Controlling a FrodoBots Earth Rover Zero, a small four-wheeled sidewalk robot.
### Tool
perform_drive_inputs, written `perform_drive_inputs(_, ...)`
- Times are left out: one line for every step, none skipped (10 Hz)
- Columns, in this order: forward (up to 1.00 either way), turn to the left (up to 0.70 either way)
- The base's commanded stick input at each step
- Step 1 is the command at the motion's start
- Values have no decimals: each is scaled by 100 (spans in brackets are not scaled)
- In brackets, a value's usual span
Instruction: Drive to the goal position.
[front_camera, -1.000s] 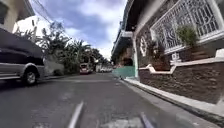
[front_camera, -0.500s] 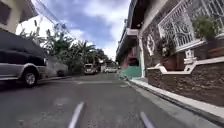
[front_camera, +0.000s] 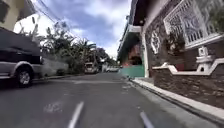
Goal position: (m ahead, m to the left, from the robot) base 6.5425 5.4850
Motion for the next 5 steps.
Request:
perform_drive_inputs(85,0)
perform_drive_inputs(85,0)
perform_drive_inputs(85,0)
perform_drive_inputs(85,0)
perform_drive_inputs(85,0)
